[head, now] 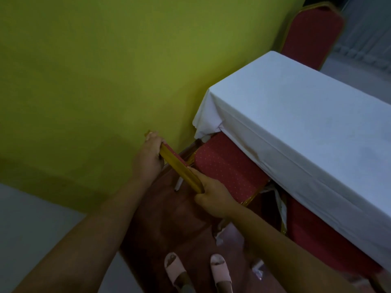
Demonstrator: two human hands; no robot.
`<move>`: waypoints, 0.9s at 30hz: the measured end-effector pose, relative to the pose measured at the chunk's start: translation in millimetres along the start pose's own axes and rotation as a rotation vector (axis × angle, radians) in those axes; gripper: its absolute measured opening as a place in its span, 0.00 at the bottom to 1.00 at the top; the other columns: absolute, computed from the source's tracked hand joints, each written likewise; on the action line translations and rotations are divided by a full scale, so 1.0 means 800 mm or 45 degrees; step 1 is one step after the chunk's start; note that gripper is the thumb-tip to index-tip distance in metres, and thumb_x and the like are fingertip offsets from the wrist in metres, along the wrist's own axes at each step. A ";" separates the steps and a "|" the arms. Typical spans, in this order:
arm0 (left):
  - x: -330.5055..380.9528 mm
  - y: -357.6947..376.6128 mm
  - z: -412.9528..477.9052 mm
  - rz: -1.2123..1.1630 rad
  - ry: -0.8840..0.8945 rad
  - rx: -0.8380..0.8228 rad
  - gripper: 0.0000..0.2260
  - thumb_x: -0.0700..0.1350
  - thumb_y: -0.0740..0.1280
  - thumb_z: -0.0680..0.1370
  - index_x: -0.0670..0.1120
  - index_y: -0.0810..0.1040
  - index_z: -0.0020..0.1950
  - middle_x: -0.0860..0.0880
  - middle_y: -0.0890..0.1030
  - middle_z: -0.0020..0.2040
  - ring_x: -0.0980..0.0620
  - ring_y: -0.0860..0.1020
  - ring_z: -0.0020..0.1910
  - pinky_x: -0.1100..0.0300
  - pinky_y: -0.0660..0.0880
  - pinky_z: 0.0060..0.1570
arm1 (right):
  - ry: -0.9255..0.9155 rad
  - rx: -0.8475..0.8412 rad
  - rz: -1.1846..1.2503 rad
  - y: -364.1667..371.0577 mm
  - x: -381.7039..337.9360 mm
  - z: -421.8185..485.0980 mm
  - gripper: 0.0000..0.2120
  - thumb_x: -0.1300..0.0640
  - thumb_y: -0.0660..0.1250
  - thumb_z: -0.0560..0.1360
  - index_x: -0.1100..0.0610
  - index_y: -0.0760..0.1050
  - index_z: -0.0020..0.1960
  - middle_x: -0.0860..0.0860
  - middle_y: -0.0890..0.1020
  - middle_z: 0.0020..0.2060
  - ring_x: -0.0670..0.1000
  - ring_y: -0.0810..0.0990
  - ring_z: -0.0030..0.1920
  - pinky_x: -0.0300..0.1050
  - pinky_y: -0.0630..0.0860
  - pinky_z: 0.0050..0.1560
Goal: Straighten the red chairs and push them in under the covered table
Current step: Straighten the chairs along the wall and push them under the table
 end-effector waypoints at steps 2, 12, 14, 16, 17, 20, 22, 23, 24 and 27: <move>0.011 0.002 -0.005 0.026 0.025 0.005 0.11 0.30 0.64 0.72 0.40 0.75 0.52 0.38 0.74 0.63 0.49 0.64 0.68 0.49 0.72 0.55 | -0.004 0.026 -0.014 -0.004 0.001 -0.011 0.36 0.62 0.64 0.71 0.43 0.57 0.75 0.37 0.68 0.33 0.35 0.71 0.28 0.30 0.64 0.32; 0.016 -0.003 0.007 0.207 -0.089 -0.098 0.10 0.31 0.63 0.72 0.43 0.75 0.50 0.43 0.75 0.57 0.42 0.75 0.58 0.50 0.73 0.46 | -0.023 0.122 -0.063 -0.006 -0.010 -0.024 0.35 0.61 0.62 0.71 0.48 0.57 0.76 0.48 0.78 0.46 0.48 0.77 0.42 0.43 0.70 0.44; 0.018 -0.004 0.009 0.261 -0.091 -0.173 0.12 0.31 0.62 0.72 0.44 0.75 0.51 0.43 0.74 0.56 0.41 0.75 0.56 0.49 0.73 0.46 | -0.010 0.145 -0.118 -0.008 -0.010 -0.032 0.35 0.60 0.63 0.72 0.52 0.55 0.76 0.54 0.79 0.57 0.54 0.79 0.53 0.46 0.73 0.51; 0.022 -0.008 0.008 0.327 -0.110 -0.266 0.16 0.31 0.60 0.73 0.43 0.74 0.58 0.41 0.71 0.65 0.41 0.71 0.65 0.47 0.73 0.54 | 0.005 0.171 -0.157 -0.011 -0.008 -0.045 0.34 0.60 0.63 0.74 0.55 0.55 0.77 0.57 0.78 0.61 0.56 0.78 0.57 0.48 0.73 0.55; 0.025 -0.010 0.004 0.368 -0.126 -0.306 0.18 0.31 0.60 0.74 0.42 0.72 0.62 0.39 0.68 0.69 0.41 0.67 0.69 0.46 0.72 0.58 | 0.007 0.184 -0.168 -0.011 -0.007 -0.053 0.33 0.60 0.63 0.75 0.55 0.54 0.76 0.57 0.78 0.61 0.56 0.78 0.57 0.48 0.72 0.55; 0.046 -0.013 -0.024 0.406 -0.095 -0.277 0.23 0.31 0.60 0.74 0.40 0.67 0.69 0.37 0.65 0.72 0.38 0.64 0.71 0.42 0.70 0.62 | 0.001 0.159 -0.251 -0.011 0.001 -0.075 0.31 0.55 0.62 0.78 0.56 0.53 0.77 0.58 0.77 0.61 0.57 0.77 0.58 0.48 0.71 0.54; 0.068 -0.013 -0.051 0.341 -0.086 -0.170 0.25 0.31 0.61 0.73 0.39 0.66 0.70 0.36 0.64 0.73 0.37 0.64 0.72 0.42 0.67 0.65 | 0.020 0.115 -0.319 -0.021 0.007 -0.091 0.32 0.49 0.62 0.78 0.55 0.53 0.77 0.56 0.74 0.66 0.57 0.74 0.63 0.49 0.69 0.57; 0.081 -0.011 -0.065 0.296 -0.074 -0.117 0.25 0.31 0.62 0.72 0.39 0.67 0.70 0.35 0.63 0.73 0.37 0.62 0.73 0.42 0.66 0.67 | 0.041 0.103 -0.347 -0.028 0.012 -0.101 0.32 0.47 0.61 0.78 0.55 0.53 0.77 0.56 0.72 0.69 0.57 0.72 0.65 0.49 0.68 0.59; 0.097 -0.005 -0.078 0.263 -0.036 -0.071 0.25 0.30 0.62 0.71 0.38 0.69 0.69 0.35 0.63 0.73 0.36 0.61 0.73 0.41 0.65 0.67 | 0.062 0.109 -0.378 -0.037 0.021 -0.115 0.31 0.45 0.60 0.79 0.55 0.53 0.77 0.56 0.69 0.71 0.57 0.70 0.68 0.49 0.67 0.62; 0.132 0.016 -0.110 0.163 0.019 0.014 0.23 0.28 0.62 0.70 0.40 0.74 0.63 0.36 0.65 0.73 0.35 0.58 0.74 0.38 0.65 0.67 | 0.173 0.156 -0.416 -0.072 0.055 -0.161 0.30 0.44 0.57 0.79 0.53 0.53 0.77 0.55 0.64 0.74 0.56 0.66 0.71 0.50 0.64 0.67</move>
Point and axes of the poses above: each hand's wrist, its own z-axis towards the middle knuckle, its own y-axis out of the palm, x = y × z, the point moved 3 cm from there along z, towards the middle knuckle
